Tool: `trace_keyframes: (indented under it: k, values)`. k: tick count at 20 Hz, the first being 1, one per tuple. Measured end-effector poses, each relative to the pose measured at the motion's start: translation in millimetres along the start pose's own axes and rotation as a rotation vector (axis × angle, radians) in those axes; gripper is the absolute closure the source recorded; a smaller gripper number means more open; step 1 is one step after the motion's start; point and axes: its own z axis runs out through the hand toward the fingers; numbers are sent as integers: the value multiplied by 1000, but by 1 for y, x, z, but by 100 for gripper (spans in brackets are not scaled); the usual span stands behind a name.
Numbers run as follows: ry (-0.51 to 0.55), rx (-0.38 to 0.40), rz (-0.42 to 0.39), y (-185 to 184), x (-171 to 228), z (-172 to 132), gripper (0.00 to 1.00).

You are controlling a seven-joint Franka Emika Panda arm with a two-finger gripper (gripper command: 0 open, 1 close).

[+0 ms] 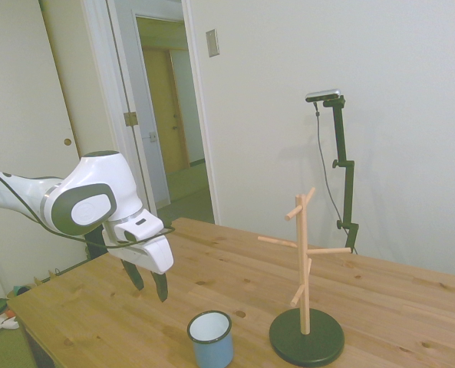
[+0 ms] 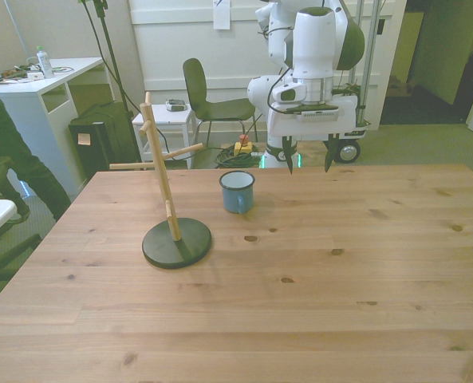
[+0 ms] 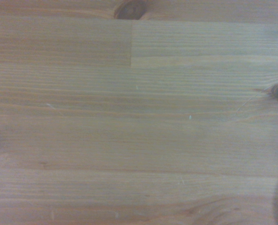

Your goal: Hang the mug

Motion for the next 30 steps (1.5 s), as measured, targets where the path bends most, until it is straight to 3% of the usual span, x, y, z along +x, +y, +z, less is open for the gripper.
trace_keyframes:
  k: [10, 16, 20, 30]
  values:
    - [9, -81, -9, 25, 3, 9, 0]
    - [33, -116, 27, 54, 20, 4, 0]
    - [48, -146, 3, 70, 34, 7, 0]
    - [65, -175, -65, 58, 66, 10, 0]
